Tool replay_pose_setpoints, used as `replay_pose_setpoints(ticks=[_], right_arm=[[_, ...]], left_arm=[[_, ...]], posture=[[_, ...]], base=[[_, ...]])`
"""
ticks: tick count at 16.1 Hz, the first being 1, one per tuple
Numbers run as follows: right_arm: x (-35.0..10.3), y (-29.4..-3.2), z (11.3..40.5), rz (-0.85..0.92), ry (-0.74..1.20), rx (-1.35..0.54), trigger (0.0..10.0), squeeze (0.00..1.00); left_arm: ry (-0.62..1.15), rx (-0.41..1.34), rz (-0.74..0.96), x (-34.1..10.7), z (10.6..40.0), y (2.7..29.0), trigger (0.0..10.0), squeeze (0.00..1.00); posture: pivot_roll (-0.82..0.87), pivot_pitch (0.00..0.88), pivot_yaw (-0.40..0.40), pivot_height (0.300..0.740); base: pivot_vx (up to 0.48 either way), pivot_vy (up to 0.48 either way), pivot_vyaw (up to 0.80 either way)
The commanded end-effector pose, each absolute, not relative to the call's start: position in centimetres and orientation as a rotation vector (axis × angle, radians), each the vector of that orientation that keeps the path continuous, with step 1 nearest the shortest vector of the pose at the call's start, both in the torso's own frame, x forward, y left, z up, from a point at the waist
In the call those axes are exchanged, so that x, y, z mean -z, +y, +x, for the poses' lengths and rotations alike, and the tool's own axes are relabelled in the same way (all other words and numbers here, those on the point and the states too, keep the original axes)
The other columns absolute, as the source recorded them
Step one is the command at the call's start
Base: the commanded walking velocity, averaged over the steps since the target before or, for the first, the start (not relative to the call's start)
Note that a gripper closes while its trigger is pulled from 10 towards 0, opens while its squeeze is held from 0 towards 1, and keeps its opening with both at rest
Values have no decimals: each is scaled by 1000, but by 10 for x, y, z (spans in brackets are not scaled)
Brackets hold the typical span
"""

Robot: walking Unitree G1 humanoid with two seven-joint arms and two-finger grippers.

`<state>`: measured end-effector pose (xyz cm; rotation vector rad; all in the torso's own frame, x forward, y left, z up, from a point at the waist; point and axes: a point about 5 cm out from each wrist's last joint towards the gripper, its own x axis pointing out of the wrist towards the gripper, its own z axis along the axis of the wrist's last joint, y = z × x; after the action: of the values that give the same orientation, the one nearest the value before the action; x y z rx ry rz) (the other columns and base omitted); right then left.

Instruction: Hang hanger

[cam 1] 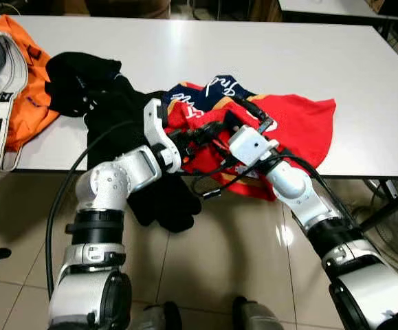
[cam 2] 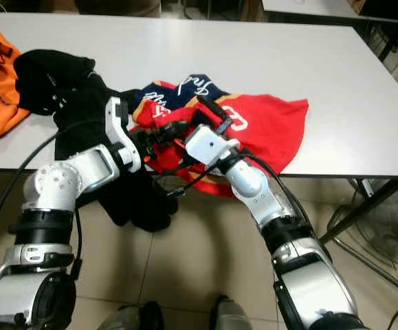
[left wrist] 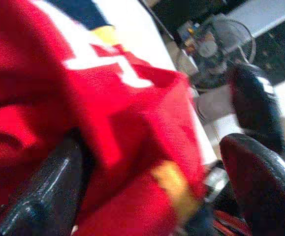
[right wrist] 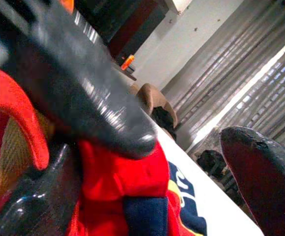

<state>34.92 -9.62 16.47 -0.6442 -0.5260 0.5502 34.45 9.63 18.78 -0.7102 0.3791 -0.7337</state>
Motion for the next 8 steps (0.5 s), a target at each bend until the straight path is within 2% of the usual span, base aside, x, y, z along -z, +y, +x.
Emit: replay_pose_setpoints(ticks=[1, 3, 5, 8], right_arm=[[-171, -98, 351, -637, -546, -530, 10000, 0], [-167, -100, 351, -639, -525, -530, 10000, 0], [-166, -100, 351, -638, -522, -531, 10000, 0], [-164, -99, 348, -640, -525, -541, 10000, 0]], left_arm=[[367, 770, -672, -195, 342, 97, 10000, 0], [373, 724, -615, -191, 345, 112, 10000, 0], [394, 691, -611, -184, 346, 115, 10000, 0], [390, 527, -731, -173, 358, 128, 10000, 0]], posture=[[-249, 111, 54, 740], [-247, 112, 54, 740], [-247, 112, 54, 740], [-251, 113, 56, 740]], base=[[0, 0, 0], [0, 0, 0], [0, 0, 0], [0, 0, 0]])
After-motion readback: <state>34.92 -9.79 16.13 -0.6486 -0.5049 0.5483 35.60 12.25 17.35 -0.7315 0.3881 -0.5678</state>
